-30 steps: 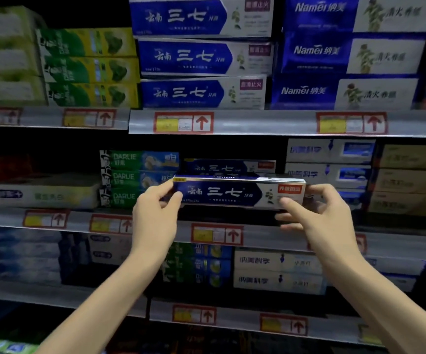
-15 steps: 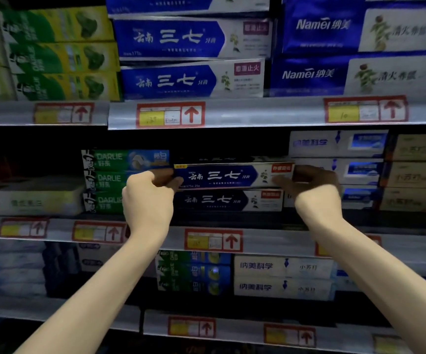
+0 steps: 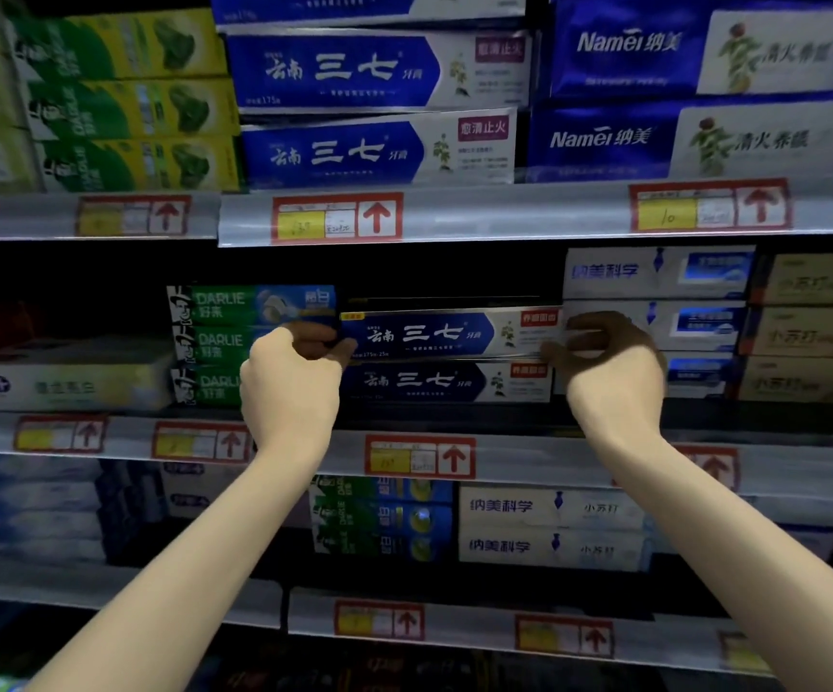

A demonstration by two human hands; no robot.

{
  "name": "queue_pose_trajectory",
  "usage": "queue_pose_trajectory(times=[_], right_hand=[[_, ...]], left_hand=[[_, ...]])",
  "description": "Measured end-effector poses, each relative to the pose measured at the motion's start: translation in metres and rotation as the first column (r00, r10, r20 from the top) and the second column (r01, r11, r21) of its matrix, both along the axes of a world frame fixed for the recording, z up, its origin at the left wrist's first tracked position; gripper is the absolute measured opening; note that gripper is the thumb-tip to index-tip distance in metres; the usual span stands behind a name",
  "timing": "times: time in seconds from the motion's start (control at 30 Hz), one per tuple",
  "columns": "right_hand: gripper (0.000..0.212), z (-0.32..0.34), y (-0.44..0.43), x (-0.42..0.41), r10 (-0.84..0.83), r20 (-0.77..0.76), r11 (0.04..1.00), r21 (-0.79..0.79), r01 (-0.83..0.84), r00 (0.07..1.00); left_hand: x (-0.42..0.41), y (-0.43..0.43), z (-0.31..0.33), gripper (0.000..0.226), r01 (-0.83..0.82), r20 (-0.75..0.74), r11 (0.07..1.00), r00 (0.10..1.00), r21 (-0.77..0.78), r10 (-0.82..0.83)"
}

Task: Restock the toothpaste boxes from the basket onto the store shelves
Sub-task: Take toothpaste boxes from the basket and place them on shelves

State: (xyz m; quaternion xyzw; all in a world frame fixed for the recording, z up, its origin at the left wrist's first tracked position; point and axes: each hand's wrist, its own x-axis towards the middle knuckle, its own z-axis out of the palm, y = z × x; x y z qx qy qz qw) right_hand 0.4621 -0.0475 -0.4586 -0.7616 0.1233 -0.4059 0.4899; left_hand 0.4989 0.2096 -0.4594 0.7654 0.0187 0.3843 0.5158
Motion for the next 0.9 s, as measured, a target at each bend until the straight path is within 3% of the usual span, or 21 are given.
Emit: queue_pose_trajectory(times=[0.07, 0.13, 0.2, 0.27, 0.43, 0.57, 0.67, 0.73, 0.83, 0.9], right_hand=[[0.025, -0.002, 0.005, -0.02, 0.023, -0.022, 1.0, 0.007, -0.022, 1.0], [0.022, -0.007, 0.016, -0.044, 0.159, -0.055, 0.986, 0.049, -0.157, 0.986], [0.027, -0.014, 0.029, -0.067, 0.327, -0.082, 0.942, 0.115, -0.317, 0.942], [0.029, -0.018, 0.041, -0.089, 0.446, -0.104, 0.883, 0.215, -0.418, 0.889], [0.024, -0.039, 0.064, -0.138, 0.559, -0.237, 0.829, 0.188, -0.527, 0.795], [0.019, -0.086, 0.075, -0.165, 0.606, -0.424, 0.783, 0.172, -0.597, 0.673], [0.018, -0.155, 0.084, -0.17, 0.549, -0.643, 0.746, 0.089, -0.661, 0.534], [0.025, -0.208, 0.091, -0.172, 0.4, -0.805, 0.689, -0.051, -0.723, 0.438], [0.04, -0.266, 0.105, -0.183, 0.114, -0.929, 0.478, -0.259, -0.839, 0.351], [0.048, -0.292, 0.116, -0.189, 0.058, -0.943, 0.344, -0.289, -0.894, 0.327]], left_hand=[[-0.018, 0.006, -0.004, 0.009, 0.074, 0.004, 0.996, 0.997, 0.039, -0.074], [-0.038, 0.012, -0.011, 0.01, 0.233, -0.05, 0.972, 0.971, -0.02, -0.234], [-0.061, 0.017, -0.019, 0.011, 0.407, -0.156, 0.868, 0.874, -0.285, -0.461], [-0.086, 0.02, -0.028, 0.016, 0.47, -0.216, 0.718, 0.739, -0.513, -0.638], [-0.143, 0.035, -0.055, 0.024, 0.484, -0.329, 0.679, 0.622, -0.551, -0.71], [-0.191, 0.053, -0.092, 0.023, 0.442, -0.457, 0.722, 0.568, -0.532, -0.685], [-0.216, 0.066, -0.134, 0.02, 0.318, -0.59, 0.778, 0.515, -0.542, -0.622], [-0.223, 0.072, -0.154, 0.02, 0.229, -0.694, 0.831, 0.463, -0.507, -0.551], [-0.227, 0.075, -0.166, 0.018, 0.192, -0.722, 0.841, 0.438, -0.507, -0.535], [-0.227, 0.074, -0.169, 0.017, 0.174, -0.708, 0.83, 0.448, -0.53, -0.546]])
